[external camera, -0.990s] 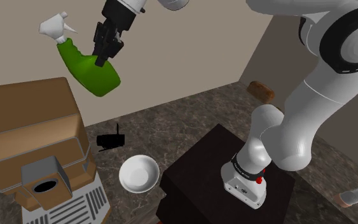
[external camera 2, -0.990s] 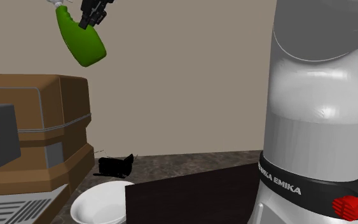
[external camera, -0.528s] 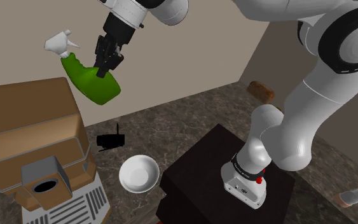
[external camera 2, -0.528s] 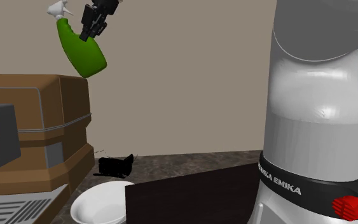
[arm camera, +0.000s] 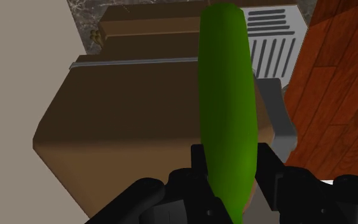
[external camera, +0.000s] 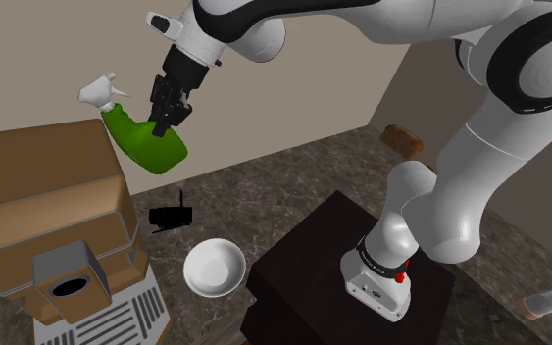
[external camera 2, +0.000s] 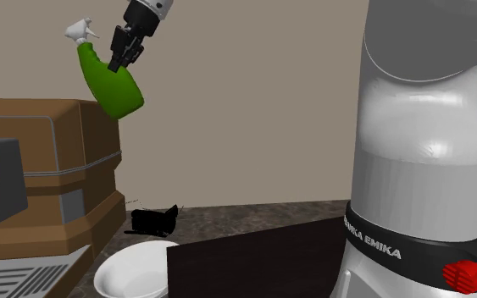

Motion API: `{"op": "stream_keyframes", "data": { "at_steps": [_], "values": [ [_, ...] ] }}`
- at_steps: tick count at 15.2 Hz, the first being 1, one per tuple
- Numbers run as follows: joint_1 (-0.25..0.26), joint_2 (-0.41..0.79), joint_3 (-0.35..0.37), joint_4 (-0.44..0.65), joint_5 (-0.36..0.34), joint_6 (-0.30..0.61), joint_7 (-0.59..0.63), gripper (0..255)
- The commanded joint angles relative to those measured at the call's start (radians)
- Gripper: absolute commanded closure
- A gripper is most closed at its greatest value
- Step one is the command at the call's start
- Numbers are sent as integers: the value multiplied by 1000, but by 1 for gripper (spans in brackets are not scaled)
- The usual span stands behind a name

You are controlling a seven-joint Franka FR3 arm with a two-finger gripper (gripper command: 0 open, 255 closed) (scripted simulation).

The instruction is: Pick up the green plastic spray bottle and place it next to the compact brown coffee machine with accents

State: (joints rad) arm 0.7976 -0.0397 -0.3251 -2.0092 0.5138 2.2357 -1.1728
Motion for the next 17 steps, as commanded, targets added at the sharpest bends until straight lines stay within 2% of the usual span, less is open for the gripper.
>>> {"op": "stream_keyframes", "data": {
  "at_steps": [1, 17],
  "values": [
    [1, 7, 0, -18, 12, 23, -16, 255],
    [6, 96, 8, -124, 148, 179, -166, 255]
  ]
}}
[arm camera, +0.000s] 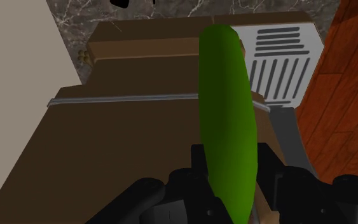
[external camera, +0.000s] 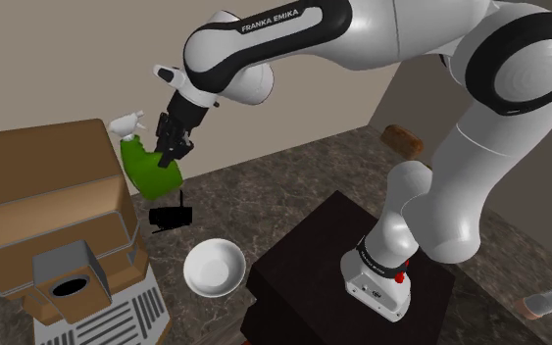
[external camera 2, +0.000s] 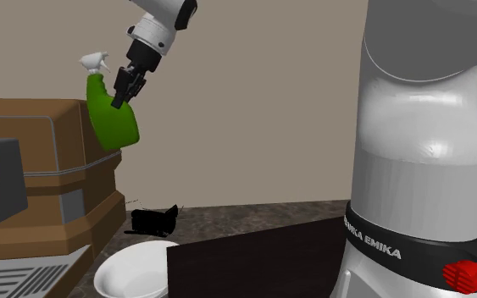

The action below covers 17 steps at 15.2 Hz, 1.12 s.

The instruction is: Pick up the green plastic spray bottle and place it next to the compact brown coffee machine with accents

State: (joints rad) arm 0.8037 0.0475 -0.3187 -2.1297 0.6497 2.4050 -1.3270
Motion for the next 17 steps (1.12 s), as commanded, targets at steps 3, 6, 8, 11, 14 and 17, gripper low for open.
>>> {"op": "stream_keyframes", "data": {
  "at_steps": [3, 6, 8, 11, 14, 17],
  "values": [
    [0, 31, 5, -16, 45, 35, -45, 255],
    [-1, 54, 10, -27, 80, 60, -81, 255],
    [-3, 71, 13, -33, 105, 75, -106, 255],
    [-6, 98, 20, -39, 143, 98, -144, 255],
    [-10, 125, 28, -44, 184, 118, -183, 255],
    [-15, 155, 38, -46, 226, 138, -224, 255]
  ]
}}
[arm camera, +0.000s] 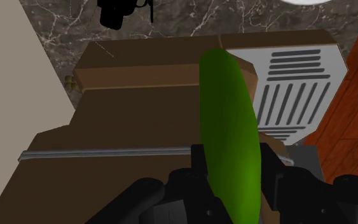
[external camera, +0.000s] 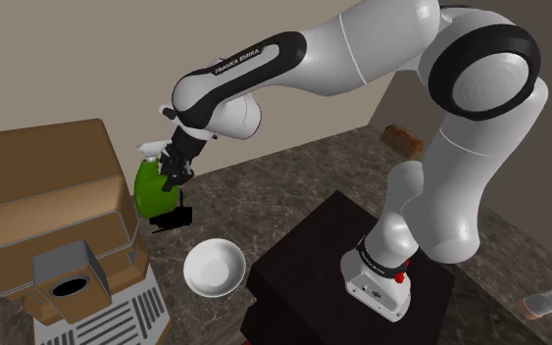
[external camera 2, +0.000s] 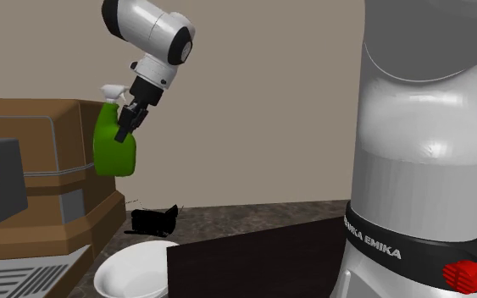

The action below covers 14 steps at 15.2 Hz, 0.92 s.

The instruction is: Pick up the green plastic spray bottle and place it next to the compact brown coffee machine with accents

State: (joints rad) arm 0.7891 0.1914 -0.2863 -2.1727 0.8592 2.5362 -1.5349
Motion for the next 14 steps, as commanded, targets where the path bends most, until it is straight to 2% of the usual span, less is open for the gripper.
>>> {"op": "stream_keyframes", "data": {
  "at_steps": [1, 14],
  "values": [
    [-2, 21, 9, -3, 30, 13, -30, 255],
    [-40, 161, 66, 16, 219, 83, -213, 255]
  ]
}}
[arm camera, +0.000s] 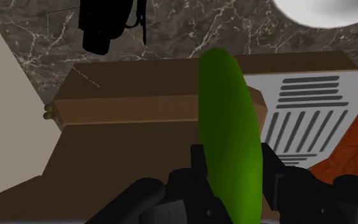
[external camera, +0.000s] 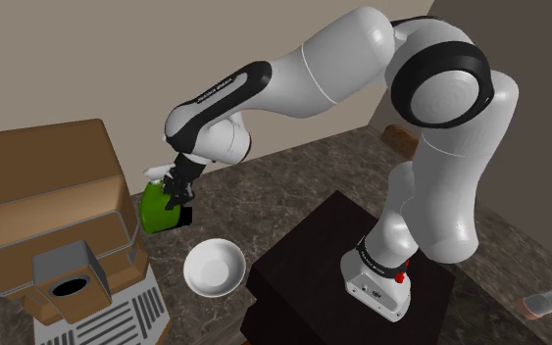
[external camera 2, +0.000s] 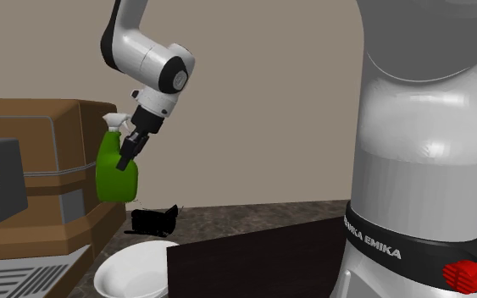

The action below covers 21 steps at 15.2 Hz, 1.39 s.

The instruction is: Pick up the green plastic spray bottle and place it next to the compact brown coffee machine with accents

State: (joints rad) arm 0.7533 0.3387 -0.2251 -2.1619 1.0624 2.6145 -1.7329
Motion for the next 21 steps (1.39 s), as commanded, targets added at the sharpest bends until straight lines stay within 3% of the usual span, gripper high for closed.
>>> {"op": "stream_keyframes", "data": {
  "at_steps": [1, 21],
  "values": [
    [-8, 25, 10, 8, 30, 9, -30, 255],
    [-84, 270, 111, 112, 294, 82, -304, 255]
  ]
}}
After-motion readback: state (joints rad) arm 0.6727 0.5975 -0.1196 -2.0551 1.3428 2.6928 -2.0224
